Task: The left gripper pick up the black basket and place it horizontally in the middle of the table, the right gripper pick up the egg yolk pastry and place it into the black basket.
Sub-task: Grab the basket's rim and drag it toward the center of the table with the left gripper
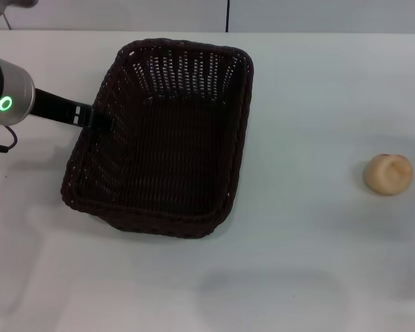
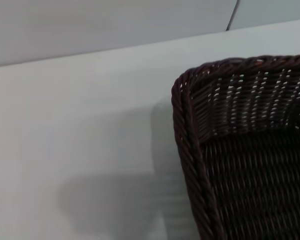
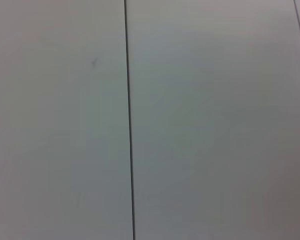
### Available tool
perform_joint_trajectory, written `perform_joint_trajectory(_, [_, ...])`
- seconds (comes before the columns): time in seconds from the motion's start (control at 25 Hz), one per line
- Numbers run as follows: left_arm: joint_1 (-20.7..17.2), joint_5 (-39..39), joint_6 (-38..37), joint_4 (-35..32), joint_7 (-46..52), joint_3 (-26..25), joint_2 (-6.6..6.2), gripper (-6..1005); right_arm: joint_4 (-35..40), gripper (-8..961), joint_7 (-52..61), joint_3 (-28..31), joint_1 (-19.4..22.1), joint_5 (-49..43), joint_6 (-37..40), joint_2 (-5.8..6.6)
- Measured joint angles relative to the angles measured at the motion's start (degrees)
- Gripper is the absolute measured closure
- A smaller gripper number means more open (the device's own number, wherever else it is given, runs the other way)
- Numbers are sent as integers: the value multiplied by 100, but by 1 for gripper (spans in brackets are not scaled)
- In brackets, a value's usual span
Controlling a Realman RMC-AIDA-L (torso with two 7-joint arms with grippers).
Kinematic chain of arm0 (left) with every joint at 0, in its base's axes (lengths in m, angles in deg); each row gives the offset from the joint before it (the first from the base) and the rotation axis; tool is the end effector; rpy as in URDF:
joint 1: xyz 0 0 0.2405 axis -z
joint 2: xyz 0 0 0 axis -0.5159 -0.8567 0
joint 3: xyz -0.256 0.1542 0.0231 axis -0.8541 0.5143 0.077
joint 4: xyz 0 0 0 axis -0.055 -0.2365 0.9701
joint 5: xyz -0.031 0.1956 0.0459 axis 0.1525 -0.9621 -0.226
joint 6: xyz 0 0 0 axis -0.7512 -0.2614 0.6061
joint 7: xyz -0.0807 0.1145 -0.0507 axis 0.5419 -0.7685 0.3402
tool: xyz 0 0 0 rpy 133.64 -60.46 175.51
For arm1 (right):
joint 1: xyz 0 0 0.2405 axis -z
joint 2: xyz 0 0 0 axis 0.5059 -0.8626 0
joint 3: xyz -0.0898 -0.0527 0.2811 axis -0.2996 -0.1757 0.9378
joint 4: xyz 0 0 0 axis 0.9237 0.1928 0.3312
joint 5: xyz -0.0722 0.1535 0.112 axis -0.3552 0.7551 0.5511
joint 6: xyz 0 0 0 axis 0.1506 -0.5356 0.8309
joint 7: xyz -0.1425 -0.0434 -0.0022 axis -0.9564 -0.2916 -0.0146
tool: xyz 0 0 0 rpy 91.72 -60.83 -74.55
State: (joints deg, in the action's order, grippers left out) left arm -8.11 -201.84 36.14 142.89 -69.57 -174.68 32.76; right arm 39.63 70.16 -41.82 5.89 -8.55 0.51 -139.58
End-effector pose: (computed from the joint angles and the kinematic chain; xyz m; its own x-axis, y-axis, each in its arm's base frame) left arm -0.2332 0.3667 0.0179 0.5579 0.7973 0.2303 0.7080 -0.3125 -0.6333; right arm 0.3551 0.3310 0.0134 0.7287 0.2646 -0.6317 -0.6817 0.3685 -0.6320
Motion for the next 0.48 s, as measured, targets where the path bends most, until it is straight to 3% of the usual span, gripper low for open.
perform_joint_trajectory(0.48, [63, -2, -86, -392, -34, 9, -5, 291, -1, 126, 0, 18, -20, 0, 4, 0])
